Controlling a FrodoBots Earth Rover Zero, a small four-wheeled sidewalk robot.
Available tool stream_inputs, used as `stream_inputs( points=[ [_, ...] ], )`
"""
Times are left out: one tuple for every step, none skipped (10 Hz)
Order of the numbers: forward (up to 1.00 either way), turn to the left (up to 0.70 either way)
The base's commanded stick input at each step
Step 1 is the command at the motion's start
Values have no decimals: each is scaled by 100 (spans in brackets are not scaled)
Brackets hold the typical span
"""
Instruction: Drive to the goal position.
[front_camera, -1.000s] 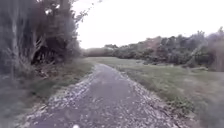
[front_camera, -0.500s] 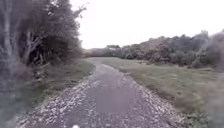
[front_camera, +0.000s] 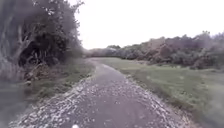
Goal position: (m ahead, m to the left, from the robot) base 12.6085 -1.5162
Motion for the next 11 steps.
stream_inputs(
  points=[
    [85,0],
    [85,0],
    [85,5],
    [85,16],
    [85,31],
    [85,31],
    [85,32],
    [85,24],
    [85,14],
    [85,0],
    [85,0]
  ],
)
